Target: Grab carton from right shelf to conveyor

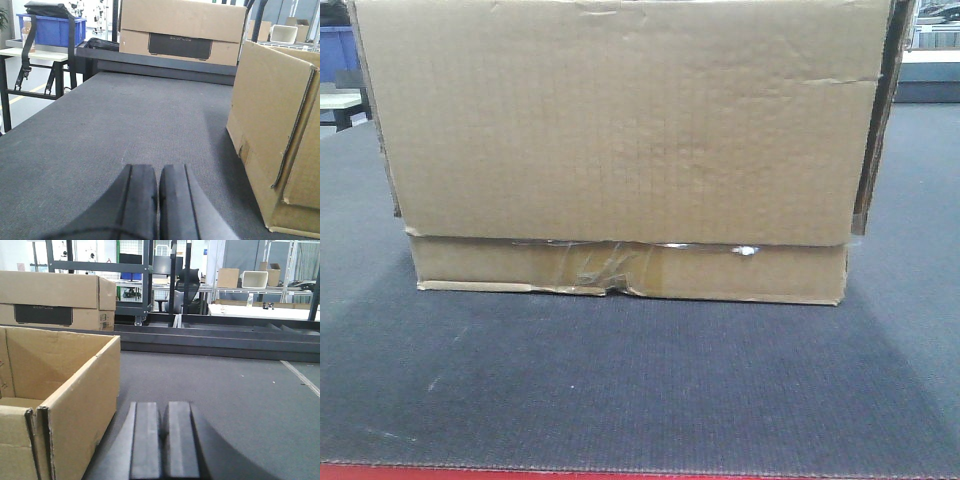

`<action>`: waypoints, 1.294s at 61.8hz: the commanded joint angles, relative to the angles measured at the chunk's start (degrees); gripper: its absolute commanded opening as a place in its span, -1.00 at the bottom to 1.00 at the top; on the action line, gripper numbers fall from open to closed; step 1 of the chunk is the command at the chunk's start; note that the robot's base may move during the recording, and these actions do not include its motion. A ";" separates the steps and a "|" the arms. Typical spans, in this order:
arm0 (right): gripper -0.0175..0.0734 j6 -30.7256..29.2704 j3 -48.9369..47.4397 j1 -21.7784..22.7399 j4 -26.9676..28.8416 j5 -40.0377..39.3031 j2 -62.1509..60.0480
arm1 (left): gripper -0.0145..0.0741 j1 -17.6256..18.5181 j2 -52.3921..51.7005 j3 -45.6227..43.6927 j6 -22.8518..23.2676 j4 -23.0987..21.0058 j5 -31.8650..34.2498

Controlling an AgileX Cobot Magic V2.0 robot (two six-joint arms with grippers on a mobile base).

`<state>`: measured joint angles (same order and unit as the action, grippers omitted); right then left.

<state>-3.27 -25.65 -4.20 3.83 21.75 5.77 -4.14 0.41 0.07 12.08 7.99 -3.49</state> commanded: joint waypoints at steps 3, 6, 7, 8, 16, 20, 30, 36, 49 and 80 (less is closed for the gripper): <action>-0.77 -0.47 0.06 0.14 -2.63 -1.26 -0.24 | -0.64 -0.19 -0.41 -0.07 -0.01 -0.08 1.51; -0.77 -0.79 0.45 0.40 -2.87 -1.26 -0.24 | -0.64 -0.19 -0.41 -0.07 -0.01 -0.08 1.51; -0.77 -0.78 0.71 0.77 -3.00 -1.64 -0.24 | -0.64 -0.19 -0.41 -0.07 -0.01 -0.08 1.51; -0.77 -0.93 1.04 1.06 -3.00 -2.25 -0.24 | -0.64 -0.19 -0.41 -0.07 -0.01 -0.08 1.51; -0.77 -0.92 7.00 5.26 -2.37 -11.25 -0.37 | -0.64 -0.19 -0.41 -0.07 -0.01 -0.08 1.51; -0.77 -0.92 11.16 6.81 -1.69 -14.70 -0.91 | -0.64 -0.19 -0.41 -0.07 -0.01 -0.08 1.51; -0.77 -0.92 22.02 7.52 -0.48 -21.25 -4.55 | -0.64 -0.19 -0.41 -0.07 -0.01 -0.08 1.51; -0.77 -0.92 25.65 7.52 -0.32 -23.67 -5.77 | -0.64 -0.19 -0.41 -0.07 -0.01 -0.08 1.51; -0.77 -0.92 25.65 7.52 -0.32 -20.95 -5.77 | -0.64 -0.19 -0.41 -0.07 -0.01 -0.08 1.51; -0.77 -0.92 25.65 7.52 -0.32 -20.95 -5.77 | -0.64 -0.19 -0.41 -0.07 -0.01 -0.08 1.51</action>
<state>-3.71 0.01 3.09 3.48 2.11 0.19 -4.14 0.31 0.15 12.08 7.99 -3.14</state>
